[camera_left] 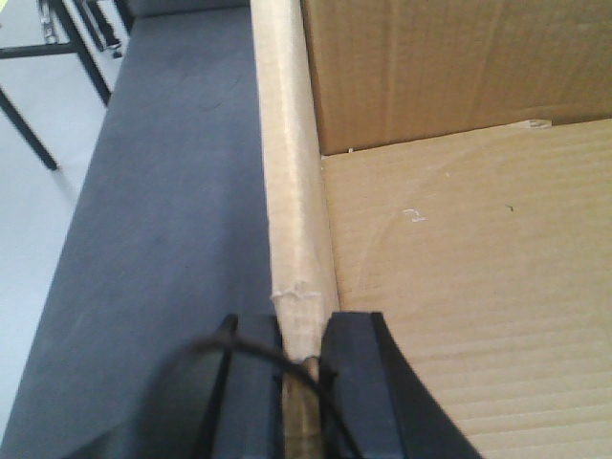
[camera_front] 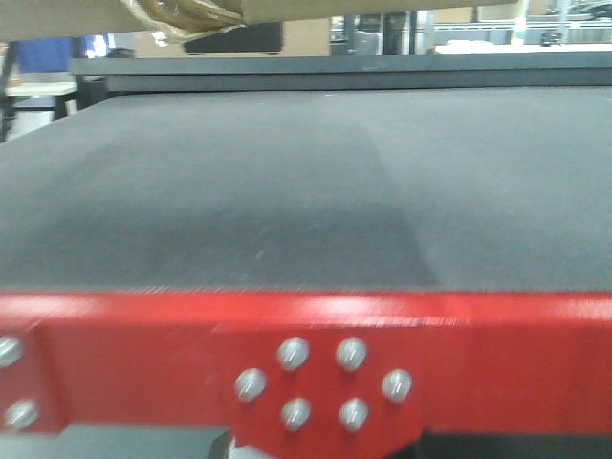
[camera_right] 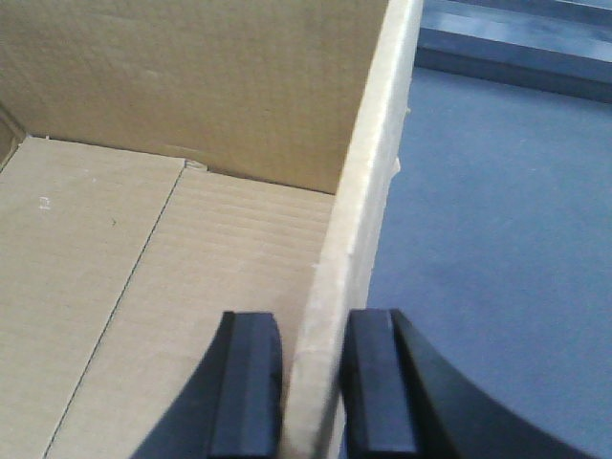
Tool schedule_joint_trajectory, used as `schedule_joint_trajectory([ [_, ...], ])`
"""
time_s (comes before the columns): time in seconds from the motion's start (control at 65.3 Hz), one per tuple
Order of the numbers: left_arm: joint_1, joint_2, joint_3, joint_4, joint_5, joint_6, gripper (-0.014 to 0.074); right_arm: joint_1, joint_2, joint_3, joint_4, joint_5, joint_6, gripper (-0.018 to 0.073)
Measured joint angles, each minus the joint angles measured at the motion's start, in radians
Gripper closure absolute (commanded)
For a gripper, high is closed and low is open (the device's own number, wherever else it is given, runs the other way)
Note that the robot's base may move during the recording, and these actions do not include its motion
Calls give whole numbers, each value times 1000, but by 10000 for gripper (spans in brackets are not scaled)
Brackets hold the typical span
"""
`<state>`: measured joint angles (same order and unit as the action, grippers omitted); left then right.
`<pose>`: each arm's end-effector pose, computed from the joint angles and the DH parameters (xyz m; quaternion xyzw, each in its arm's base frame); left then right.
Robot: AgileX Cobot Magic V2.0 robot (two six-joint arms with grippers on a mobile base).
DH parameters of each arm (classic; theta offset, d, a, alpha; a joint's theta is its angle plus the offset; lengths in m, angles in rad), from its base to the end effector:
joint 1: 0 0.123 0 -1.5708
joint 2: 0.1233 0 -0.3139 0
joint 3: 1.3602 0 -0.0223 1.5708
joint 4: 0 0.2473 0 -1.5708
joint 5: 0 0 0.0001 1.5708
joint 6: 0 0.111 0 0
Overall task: Grab carton from right shelf to conveyor
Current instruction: 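Hold the carton while the base approaches the red conveyor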
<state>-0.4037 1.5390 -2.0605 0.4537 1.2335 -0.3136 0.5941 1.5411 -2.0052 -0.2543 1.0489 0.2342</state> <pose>0.2964 -0.0767 0.5390 0.0087 0.8679 0.0528 0.4939 0.2822 0.1614 0.5337 -0.1507 0.8391 0.0880 0.5153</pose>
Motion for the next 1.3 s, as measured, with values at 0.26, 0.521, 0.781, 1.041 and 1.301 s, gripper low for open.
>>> schedule_joint_trajectory([
  [0.26,0,0,0,0,0,0,615,0,0,0,0,0,0,627],
  [0.521,0,0,0,0,0,0,615,0,0,0,0,0,0,627],
  [0.781,0,0,0,0,0,0,615,0,0,0,0,0,0,627],
  [1.041,0,0,0,2,0,0,615,0,0,0,0,0,0,627],
  [1.301,0,0,0,2,0,0,615,0,0,0,0,0,0,627],
])
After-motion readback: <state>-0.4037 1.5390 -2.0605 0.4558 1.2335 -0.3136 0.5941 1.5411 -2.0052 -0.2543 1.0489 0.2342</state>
